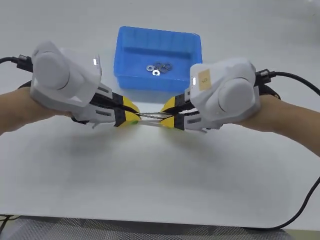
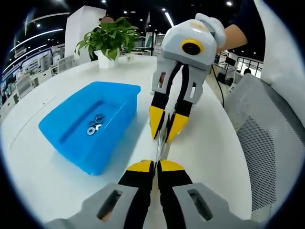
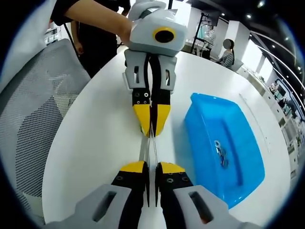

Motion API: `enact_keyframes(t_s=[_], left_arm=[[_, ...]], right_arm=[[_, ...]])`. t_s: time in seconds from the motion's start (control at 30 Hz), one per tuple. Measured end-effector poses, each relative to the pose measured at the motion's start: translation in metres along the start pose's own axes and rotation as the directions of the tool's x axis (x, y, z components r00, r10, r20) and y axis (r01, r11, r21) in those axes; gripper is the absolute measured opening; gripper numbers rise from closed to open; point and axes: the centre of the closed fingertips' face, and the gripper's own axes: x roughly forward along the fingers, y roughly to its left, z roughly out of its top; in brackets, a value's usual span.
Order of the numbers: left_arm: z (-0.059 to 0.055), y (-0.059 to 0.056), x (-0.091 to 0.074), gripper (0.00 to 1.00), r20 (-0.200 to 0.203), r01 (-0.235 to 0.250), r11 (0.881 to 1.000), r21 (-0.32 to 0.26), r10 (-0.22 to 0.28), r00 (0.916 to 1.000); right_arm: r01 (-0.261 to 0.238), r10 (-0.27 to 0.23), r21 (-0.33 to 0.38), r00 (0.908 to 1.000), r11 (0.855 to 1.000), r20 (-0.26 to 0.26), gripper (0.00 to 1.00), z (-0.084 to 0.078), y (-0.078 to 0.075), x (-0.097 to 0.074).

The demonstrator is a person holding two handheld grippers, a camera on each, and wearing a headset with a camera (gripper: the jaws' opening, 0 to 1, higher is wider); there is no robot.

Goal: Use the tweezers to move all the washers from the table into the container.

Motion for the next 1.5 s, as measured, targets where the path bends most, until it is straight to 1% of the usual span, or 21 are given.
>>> enact_keyframes(t_s=[0.27, 0.37, 0.6, 0.67, 0.87, 0.9, 0.93, 0.97, 1.0, 1.03, 1.07, 1.1, 1.13, 1.17, 1.2, 1.23, 1.3, 1.33, 1.4, 1.43, 1.5], left_arm=[[0.0, 0.001, 0.0, 0.07, -0.004, 0.007, 1.0, -0.013, -0.007, 1.0], [0.0, 0.001, 0.001, 0.07, -0.008, 0.015, 1.0, -0.021, -0.015, 0.9998], [0.0, -0.002, 0.001, 0.1, -0.022, 0.032, 0.999, -0.029, -0.032, 0.9992], [0.001, -0.003, 0.001, 0.11, -0.024, 0.031, 0.999, -0.028, -0.032, 0.9992], [0.003, -0.003, -0.003, 0.15, -0.019, 0.006, 0.999, -0.04, -0.007, 0.9998], [0.004, -0.003, -0.005, 0.16, -0.016, -0.004, 0.999, -0.047, 0.003, 0.9999], [0.004, -0.002, -0.008, 0.18, -0.012, -0.019, 0.999, -0.051, 0.018, 0.9998], [0.006, -0.001, -0.012, 0.2, 0.004, -0.04, 0.997, -0.061, 0.04, 0.9992], [0.009, 0.001, -0.016, 0.21, 0.023, -0.061, 0.995, -0.074, 0.063, 0.9978], [0.011, 0.001, -0.018, 0.25, 0.032, -0.071, 0.994, -0.081, 0.073, 0.9968], [0.015, 0.002, -0.025, 0.28, 0.06, -0.096, 0.99, -0.105, 0.102, 0.993], [0.02, 0.003, -0.033, 0.31, 0.089, -0.124, 0.984, -0.125, 0.136, 0.9868], [0.022, 0.004, -0.038, 0.35, 0.103, -0.146, 0.979, -0.144, 0.161, 0.9816], [0.024, 0.003, -0.043, 0.4, 0.114, -0.157, 0.974, -0.165, 0.177, 0.9777], [0.028, 0.0, -0.051, 0.46, 0.135, -0.168, 0.97, -0.179, 0.193, 0.9719], [0.03, -0.002, -0.056, 0.54, 0.145, -0.175, 0.966, -0.191, 0.204, 0.968], [0.034, -0.006, -0.068, 0.63, 0.16, -0.198, 0.959, -0.202, 0.232, 0.9596], [0.037, -0.009, -0.074, 0.68, 0.169, -0.208, 0.958, -0.198, 0.243, 0.9553], [0.043, -0.016, -0.084, 0.75, 0.189, -0.214, 0.954, -0.208, 0.254, 0.9484], [0.045, -0.018, -0.087, 0.78, 0.199, -0.216, 0.954, -0.21, 0.258, 0.9455], [0.052, -0.023, -0.094, 0.88, 0.224, -0.225, 0.952, -0.209, 0.27, 0.9364]], right_arm=[[-0.001, 0.001, 0.004, 0.9999, 1.0, -0.013, 0.12, 0.0, -0.002, 0.001], [-0.008, 0.009, 0.019, 0.9998, 1.0, -0.02, 0.12, 0.0, -0.001, 0.001], [-0.021, 0.022, 0.052, 0.9993, 0.998, -0.031, 0.13, 0.0, 0.001, 0.001], [-0.02, 0.022, 0.047, 0.9992, 0.999, -0.033, 0.13, 0.0, 0.002, 0.001], [-0.001, 0.002, 0.057, 0.9998, 0.998, -0.021, 0.18, -0.001, 0.001, -0.001], [0.015, -0.014, 0.042, 0.9998, 0.999, -0.014, 0.19, 0.0, 0.001, -0.004], [0.033, -0.033, 0.062, 0.9995, 0.998, -0.001, 0.19, 0.002, -0.001, -0.007], [0.045, -0.047, 0.083, 0.9987, 0.996, 0.019, 0.21, 0.005, -0.002, -0.01], [0.068, -0.075, 0.115, 0.9956, 0.991, 0.057, 0.23, 0.01, -0.005, -0.017], [0.083, -0.094, 0.137, 0.9928, 0.987, 0.074, 0.26, 0.012, -0.007, -0.022], [0.099, -0.118, 0.177, 0.9879, 0.979, 0.101, 0.28, 0.014, -0.009, -0.03], [0.101, -0.128, 0.201, 0.984, 0.974, 0.124, 0.3, 0.017, -0.009, -0.036], [0.102, -0.137, 0.22, 0.9787, 0.97, 0.153, 0.34, 0.02, -0.01, -0.042], [0.105, -0.157, 0.262, 0.9699, 0.959, 0.186, 0.37, 0.023, -0.011, -0.053], [0.111, -0.173, 0.286, 0.9641, 0.952, 0.202, 0.4, 0.025, -0.012, -0.059], [0.124, -0.198, 0.308, 0.955, 0.943, 0.221, 0.43, 0.026, -0.013, -0.07], [0.151, -0.229, 0.309, 0.9445, 0.939, 0.235, 0.49, 0.026, -0.013, -0.086], [0.155, -0.233, 0.309, 0.9435, 0.938, 0.235, 0.54, 0.026, -0.013, -0.089], [0.181, -0.264, 0.315, 0.9329, 0.932, 0.245, 0.62, 0.027, -0.011, -0.102], [0.195, -0.284, 0.325, 0.9244, 0.925, 0.254, 0.65, 0.028, -0.011, -0.11], [0.206, -0.3, 0.331, 0.9163, 0.921, 0.265, 0.72, 0.03, -0.006, -0.121]])
